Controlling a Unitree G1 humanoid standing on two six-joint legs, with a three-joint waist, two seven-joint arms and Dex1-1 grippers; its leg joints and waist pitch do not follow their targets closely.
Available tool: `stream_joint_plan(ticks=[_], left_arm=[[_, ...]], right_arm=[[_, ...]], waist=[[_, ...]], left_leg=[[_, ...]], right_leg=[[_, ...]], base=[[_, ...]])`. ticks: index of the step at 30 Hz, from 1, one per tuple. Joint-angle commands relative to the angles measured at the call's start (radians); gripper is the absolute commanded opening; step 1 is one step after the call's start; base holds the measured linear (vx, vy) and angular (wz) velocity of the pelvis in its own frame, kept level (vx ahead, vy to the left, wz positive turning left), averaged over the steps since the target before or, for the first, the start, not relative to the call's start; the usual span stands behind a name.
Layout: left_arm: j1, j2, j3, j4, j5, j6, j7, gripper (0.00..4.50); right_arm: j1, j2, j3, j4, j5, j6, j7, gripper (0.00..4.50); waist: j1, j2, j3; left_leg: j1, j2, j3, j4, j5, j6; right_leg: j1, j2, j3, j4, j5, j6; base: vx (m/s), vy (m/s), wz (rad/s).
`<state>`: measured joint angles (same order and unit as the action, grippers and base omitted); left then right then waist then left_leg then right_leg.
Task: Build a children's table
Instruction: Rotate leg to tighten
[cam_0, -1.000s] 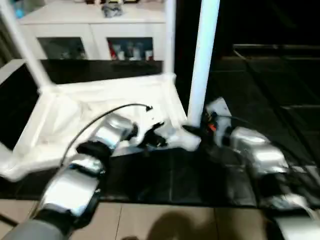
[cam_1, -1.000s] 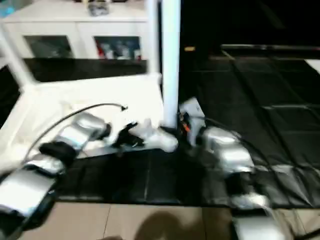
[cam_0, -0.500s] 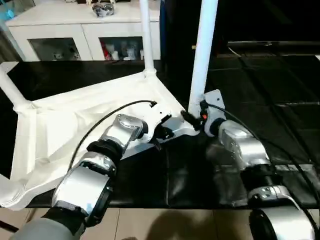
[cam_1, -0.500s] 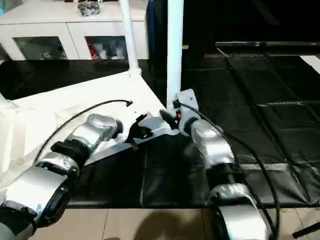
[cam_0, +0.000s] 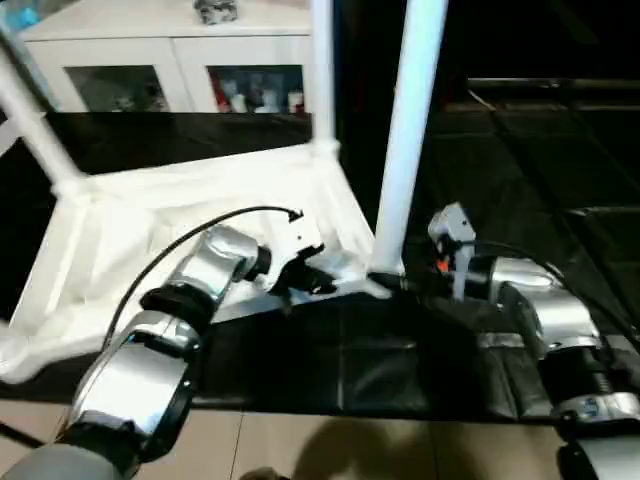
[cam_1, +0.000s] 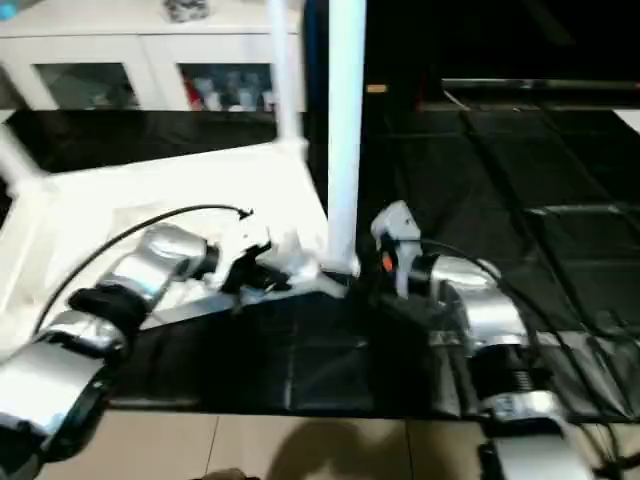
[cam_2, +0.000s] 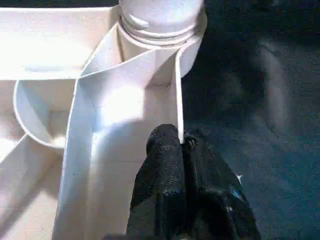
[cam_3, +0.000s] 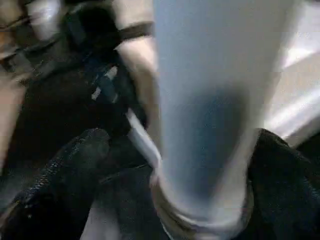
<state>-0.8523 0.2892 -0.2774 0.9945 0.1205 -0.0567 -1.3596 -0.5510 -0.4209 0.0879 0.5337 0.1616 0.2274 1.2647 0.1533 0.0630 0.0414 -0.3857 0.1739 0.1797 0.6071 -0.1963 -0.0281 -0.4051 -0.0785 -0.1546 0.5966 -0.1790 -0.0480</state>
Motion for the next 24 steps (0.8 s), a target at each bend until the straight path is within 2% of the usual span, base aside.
stream_joint_plan(ticks=[1, 5, 8, 9, 10, 11, 14, 19, 22, 23, 24], left_arm=[[0.004, 0.016, -0.035, -0.051, 0.001, -0.053, -0.097, 0.0], [0.023, 0.043, -0.055, -0.081, 0.005, -0.071, -0.158, 0.0], [0.028, 0.051, -0.057, -0.09, 0.004, -0.078, -0.172, 0.0], [0.031, 0.056, -0.059, -0.096, 0.003, -0.079, -0.18, 0.0], [0.034, 0.06, -0.062, -0.101, 0.004, -0.082, -0.186, 0.0], [0.038, 0.065, -0.065, -0.109, 0.003, -0.084, -0.192, 0.0], [0.043, 0.07, -0.068, -0.117, 0.001, -0.086, -0.196, 0.0], [0.047, 0.072, -0.069, -0.129, 0.002, -0.081, -0.188, 0.0], [0.049, 0.073, -0.069, -0.135, 0.003, -0.079, -0.182, 0.0], [0.05, 0.074, -0.069, -0.138, 0.003, -0.077, -0.178, 0.0], [0.051, 0.075, -0.068, -0.14, 0.004, -0.075, -0.174, 0.0]], right_arm=[[-0.021, -0.018, 0.018, 0.005, 0.008, 0.001, 0.068, 4.46], [-0.024, -0.037, 0.033, 0.003, 0.049, 0.016, 0.167, 4.46], [-0.029, -0.037, 0.038, 0.008, 0.058, 0.016, 0.197, 4.3], [-0.03, -0.035, 0.04, 0.009, 0.061, 0.014, 0.209, 4.2], [-0.031, -0.033, 0.041, 0.009, 0.066, 0.015, 0.217, 4.2], [-0.032, -0.031, 0.044, 0.007, 0.073, 0.023, 0.234, 4.02], [-0.03, -0.027, 0.05, 0.001, 0.081, 0.032, 0.255, 3.86], [-0.035, -0.02, 0.062, 0.018, 0.086, 0.032, 0.277, 3.33], [-0.037, -0.017, 0.064, 0.027, 0.086, 0.031, 0.28, 3.28], [-0.038, -0.013, 0.065, 0.033, 0.085, 0.031, 0.278, 3.14], [-0.039, -0.01, 0.065, 0.038, 0.084, 0.031, 0.277, 3.01]], waist=[[-0.001, -0.019, -0.079], [0.015, -0.016, -0.076], [0.017, -0.018, -0.077], [0.016, -0.022, -0.077], [0.017, -0.021, -0.077], [0.016, -0.027, -0.077], [0.018, -0.024, -0.077], [0.02, -0.025, -0.076], [0.02, -0.025, -0.076], [0.021, -0.021, -0.077], [0.02, -0.022, -0.077]], left_leg=[[0.018, 0.084, -0.031, -0.053, -0.054, 0.157], [0.024, 0.087, -0.029, -0.057, -0.08, 0.129], [0.021, 0.087, -0.03, -0.057, -0.079, 0.119], [0.019, 0.086, -0.03, -0.056, -0.071, 0.12], [0.019, 0.086, -0.03, -0.056, -0.067, 0.121], [0.018, 0.085, -0.029, -0.056, -0.062, 0.123], [0.017, 0.084, -0.029, -0.055, -0.053, 0.129], [0.017, 0.083, -0.03, -0.056, -0.065, 0.119], [0.016, 0.082, -0.029, -0.055, -0.062, 0.116], [0.017, 0.082, -0.03, -0.055, -0.061, 0.115], [0.016, 0.082, -0.03, -0.054, -0.061, 0.116]], right_leg=[[0.064, -0.109, 0.077, -0.059, -0.102, -0.157], [0.059, -0.111, 0.081, -0.063, -0.152, -0.155], [0.062, -0.112, 0.081, -0.06, -0.152, -0.155], [0.064, -0.113, 0.081, -0.059, -0.149, -0.152], [0.063, -0.113, 0.081, -0.059, -0.149, -0.15], [0.064, -0.113, 0.081, -0.059, -0.148, -0.147], [0.061, -0.112, 0.08, -0.059, -0.158, -0.142], [0.062, -0.112, 0.079, -0.063, -0.196, -0.13], [0.061, -0.112, 0.079, -0.063, -0.194, -0.13], [0.061, -0.111, 0.079, -0.062, -0.191, -0.13], [0.061, -0.111, 0.079, -0.063, -0.188, -0.13]], base=[[0.0, 0.0, 0.0], [0.0, 0.0, 0.0], [0.0, 0.0, 0.0], [0.0, 0.0, 0.0], [0.0, 0.0, 0.0], [0.0, 0.0, 0.0], [0.0, 0.0, 0.0], [0.0, 0.0, 0.0], [0.0, 0.0, 0.0], [0.0, 0.0, 0.0], [0.0, 0.0, 0.0]])
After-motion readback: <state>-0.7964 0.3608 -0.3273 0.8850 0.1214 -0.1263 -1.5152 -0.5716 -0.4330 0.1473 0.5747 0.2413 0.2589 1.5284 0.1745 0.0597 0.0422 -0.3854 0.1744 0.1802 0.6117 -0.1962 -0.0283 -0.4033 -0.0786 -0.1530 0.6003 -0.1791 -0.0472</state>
